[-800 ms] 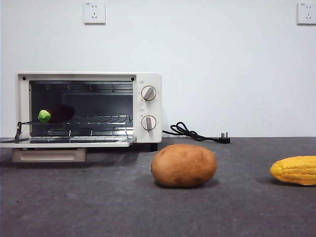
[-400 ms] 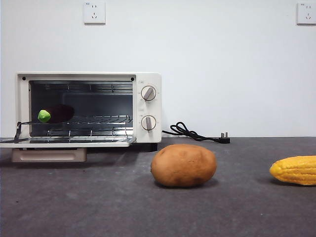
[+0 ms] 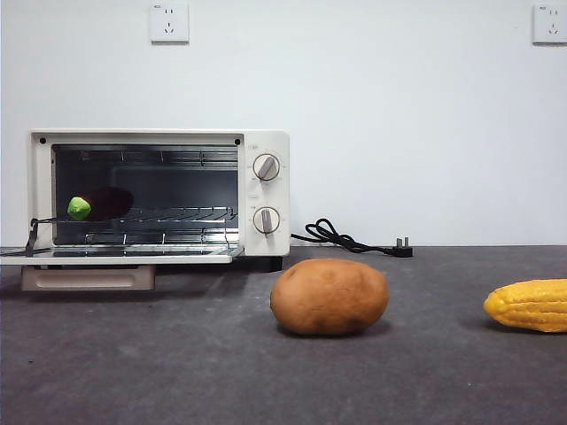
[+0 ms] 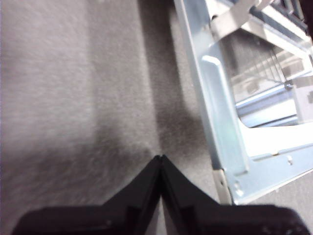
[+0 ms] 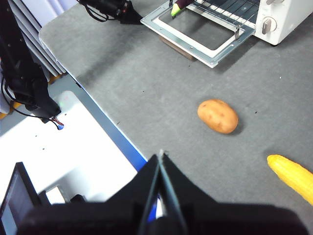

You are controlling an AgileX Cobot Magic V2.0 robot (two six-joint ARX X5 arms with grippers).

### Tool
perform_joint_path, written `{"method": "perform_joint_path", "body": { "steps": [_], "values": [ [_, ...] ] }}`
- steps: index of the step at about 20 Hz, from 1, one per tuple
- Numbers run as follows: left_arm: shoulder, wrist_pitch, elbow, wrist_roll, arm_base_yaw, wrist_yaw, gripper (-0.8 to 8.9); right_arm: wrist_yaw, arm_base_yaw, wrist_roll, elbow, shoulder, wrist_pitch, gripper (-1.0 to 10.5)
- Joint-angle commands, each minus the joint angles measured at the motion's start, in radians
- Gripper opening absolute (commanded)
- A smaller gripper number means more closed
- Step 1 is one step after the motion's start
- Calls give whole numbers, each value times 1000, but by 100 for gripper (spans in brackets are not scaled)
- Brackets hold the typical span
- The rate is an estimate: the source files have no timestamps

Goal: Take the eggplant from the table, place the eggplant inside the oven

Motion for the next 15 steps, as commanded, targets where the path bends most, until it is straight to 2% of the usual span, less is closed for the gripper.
{"method": "perform_joint_path", "body": {
  "steps": [1, 4, 8, 15],
  "values": [
    [32, 27, -10, -10, -13, 42, -6, 3, 1, 33, -8, 0, -23, -11],
    [53, 49, -10, -19, -24, 85, -6, 18, 1, 45, -8, 0, -23, -11],
    [56, 62, -10, -27, -33, 95, -6, 32, 1, 54, -8, 0, -23, -11],
    [56, 105, -10, -80, -32, 245, -6, 43, 1, 53, -9, 0, -23, -12]
  ]
}}
